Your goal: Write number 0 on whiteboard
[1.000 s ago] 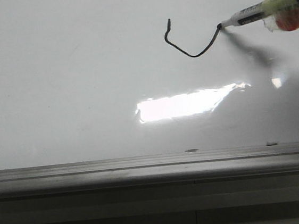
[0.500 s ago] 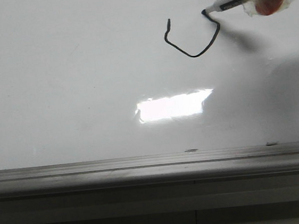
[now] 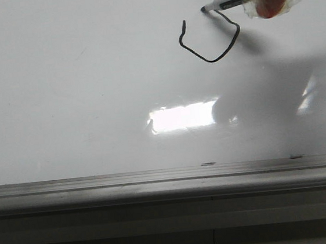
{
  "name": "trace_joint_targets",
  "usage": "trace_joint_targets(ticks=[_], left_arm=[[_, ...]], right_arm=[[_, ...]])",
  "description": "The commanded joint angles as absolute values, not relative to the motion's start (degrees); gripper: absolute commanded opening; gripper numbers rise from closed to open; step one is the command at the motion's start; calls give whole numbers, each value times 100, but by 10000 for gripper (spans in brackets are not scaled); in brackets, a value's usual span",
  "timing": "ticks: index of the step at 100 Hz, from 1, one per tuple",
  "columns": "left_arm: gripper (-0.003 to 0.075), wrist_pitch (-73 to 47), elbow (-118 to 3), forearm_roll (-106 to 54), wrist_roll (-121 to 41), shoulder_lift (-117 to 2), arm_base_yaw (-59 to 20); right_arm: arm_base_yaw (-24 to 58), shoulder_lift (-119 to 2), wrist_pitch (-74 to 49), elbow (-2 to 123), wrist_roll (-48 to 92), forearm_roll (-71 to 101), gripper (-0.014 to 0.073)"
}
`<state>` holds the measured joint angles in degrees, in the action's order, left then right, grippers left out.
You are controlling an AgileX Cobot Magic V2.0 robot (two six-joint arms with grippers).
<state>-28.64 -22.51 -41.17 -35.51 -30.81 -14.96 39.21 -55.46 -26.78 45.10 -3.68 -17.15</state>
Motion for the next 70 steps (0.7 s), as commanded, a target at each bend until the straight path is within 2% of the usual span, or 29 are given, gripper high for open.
trace_joint_targets(ticks=[1,50,70], left_arm=[[-20,-2637,-2468,-4290,-3518,-3090,-1494],[-20,-2651,-2468,-4290,-3518,-3090,-1494],[-20,-2579,-2468,-4304,-3518,-3090,-1494]], right_arm=[[4063,-5572,-2486,4693,-394,-1738,-48],[4316,-5678,-2592,4736,-394,-1694,-48],[4804,-5234,-2204,5511,-366,-1704,-48]])
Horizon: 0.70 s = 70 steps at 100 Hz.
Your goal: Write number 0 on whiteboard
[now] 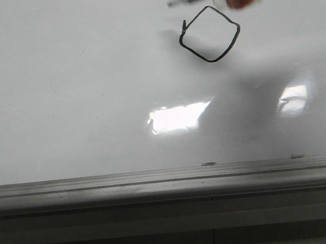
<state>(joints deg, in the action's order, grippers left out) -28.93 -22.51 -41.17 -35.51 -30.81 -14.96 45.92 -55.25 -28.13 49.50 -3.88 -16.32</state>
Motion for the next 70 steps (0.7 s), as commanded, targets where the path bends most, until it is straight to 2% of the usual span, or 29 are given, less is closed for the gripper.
trace_joint_targets(ticks=[1,13,25,30,37,42,49,55,70], left_arm=[[-20,-2579,-2468,-4320,-3518,-3090,-1494],[-20,-2858,-2609,-4428,-3518,-3090,-1506],[2,-3840,-3157,-4428,-4174,-3090,-1506],[66,-4245,-3428,-4428,-4573,-3090,-1506],[231,-4593,-3812,-4428,-4846,-3090,-1506],[377,-4671,-4054,-4440,-4846,-3090,-1520],[483,-4835,-4379,-4500,-4985,-3090,-1621],[479,-5127,-4612,-4594,-5329,-3090,-1727],[386,-6071,-5077,-4633,-5652,-3285,-2048]], right_arm=[[4841,-5219,-2204,5624,-350,-1704,-48],[5074,-5178,-2518,6157,-336,-1704,-48],[5251,-5190,-3076,6333,-272,-1704,-49],[5382,-5230,-3304,6333,-272,-1660,-49],[5603,-5320,-3620,6333,-188,-1503,-49],[5775,-5409,-3827,6333,61,-1255,-49],[6018,-5587,-4088,6333,551,-821,-49],[6187,-5730,-4244,6333,888,-514,-49],[6661,-6000,-4227,6333,1471,0,-49]])
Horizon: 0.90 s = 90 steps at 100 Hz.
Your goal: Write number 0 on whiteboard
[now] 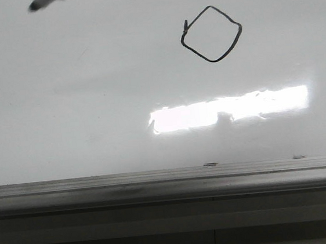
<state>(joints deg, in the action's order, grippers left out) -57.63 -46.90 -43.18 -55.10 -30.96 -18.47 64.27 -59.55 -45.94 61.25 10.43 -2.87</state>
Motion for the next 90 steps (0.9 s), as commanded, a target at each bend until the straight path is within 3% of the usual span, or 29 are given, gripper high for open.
trace_joint_targets(ticks=[1,26,72,90], left_arm=[[385,-6102,-5089,-4633,-5652,-3300,-2087],[379,-6609,-5246,-4570,-5652,-3845,-2511],[378,-6617,-5246,-4200,-5734,-4484,-2998],[326,-6541,-5246,-4200,-5734,-4660,-2998]], right_arm=[[6685,-6004,-4213,6333,1487,0,-50],[7320,-6239,-3897,6429,1540,97,-50],[7367,-6718,-3838,7140,1582,97,-50],[7416,-6718,-3820,7140,1607,114,-50]])
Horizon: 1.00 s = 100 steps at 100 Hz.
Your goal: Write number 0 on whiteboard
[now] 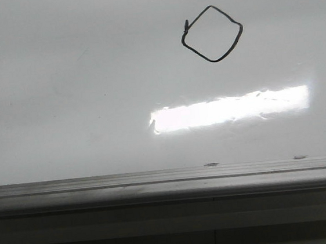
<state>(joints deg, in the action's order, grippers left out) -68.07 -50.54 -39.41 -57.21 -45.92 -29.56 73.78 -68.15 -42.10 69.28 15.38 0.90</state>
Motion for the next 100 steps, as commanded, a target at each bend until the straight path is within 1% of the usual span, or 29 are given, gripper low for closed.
trace_joint_targets(ticks=[1,3,10,17,25,27,40,45,50,52,55,57,62,64,67,68,72,74,80,87,94,99,100], left_arm=[[316,-6528,-5246,-4200,-5734,-4660,-2998],[304,-6510,-5246,-4200,-5734,-4687,-2998],[230,-6457,-5246,-4200,-5734,-4687,-2998],[132,-6392,-5246,-4200,-5734,-4687,-2998],[0,-6346,-5246,-4200,-5734,-4687,-2998],[-19,-6346,-5246,-4200,-5738,-4687,-2998],[-20,-6346,-5246,-4224,-5738,-4687,-2998],[-20,-6336,-5246,-4277,-5738,-4687,-2998],[-20,-6258,-5199,-4351,-5723,-4687,-2998],[-20,-6188,-5160,-4383,-5710,-4687,-2998],[-20,-6067,-5108,-4430,-5606,-4687,-2998],[-20,-5951,-5061,-4467,-5541,-4687,-2998],[-20,-5667,-4943,-4527,-5391,-4687,-2998],[-20,-5536,-4888,-4568,-5339,-4687,-2998],[-20,-5348,-4805,-4597,-5257,-4687,-2998],[-20,-5247,-4762,-4613,-5238,-4687,-2998],[-20,-4954,-4647,-4639,-5083,-4675,-2998],[-20,-4757,-4574,-4639,-4986,-4675,-2998],[-20,-4082,-4340,-4678,-4692,-4675,-2998],[-20,-3253,-4062,-4816,-4335,-4675,-2998],[-20,-2496,-3809,-5178,-4205,-4687,-2998],[-20,-2051,-3660,-5525,-4205,-4723,-2998],[-20,-1992,-3642,-5568,-4205,-4742,-2998]], right_arm=[[7415,-6718,-3820,7140,1607,113,-50],[7415,-6718,-3820,7140,1607,113,-50],[7415,-6718,-3820,7140,1607,113,-50],[7415,-6718,-3820,7140,1607,113,-50],[7415,-6718,-3820,7140,1607,113,-50],[7415,-6718,-3820,7140,1607,113,-50],[7415,-6718,-3781,7140,1607,113,-46],[7392,-6718,-3781,7140,1607,113,-24],[7319,-6718,-3781,7140,1607,113,32],[7280,-6718,-3793,7140,1607,113,69],[7219,-6718,-3806,7140,1585,113,146],[7165,-6695,-3806,7140,1521,96,181],[7033,-6649,-3795,7140,1294,0,328],[6972,-6604,-3795,7140,1186,-57,364],[6889,-6537,-3795,7140,1073,-135,445],[6868,-6523,-3795,7140,1053,-151,445],[6742,-6397,-3795,7140,932,-216,528],[6672,-6320,-3795,7140,872,-249,547],[6449,-6102,-3795,7140,737,-338,545],[6219,-5803,-3815,7140,473,-527,503],[6031,-5500,-3898,7117,141,-828,420],[5936,-5272,-3996,7077,0,-1027,329],[5925,-5247,-4010,7051,0,-1052,297]])
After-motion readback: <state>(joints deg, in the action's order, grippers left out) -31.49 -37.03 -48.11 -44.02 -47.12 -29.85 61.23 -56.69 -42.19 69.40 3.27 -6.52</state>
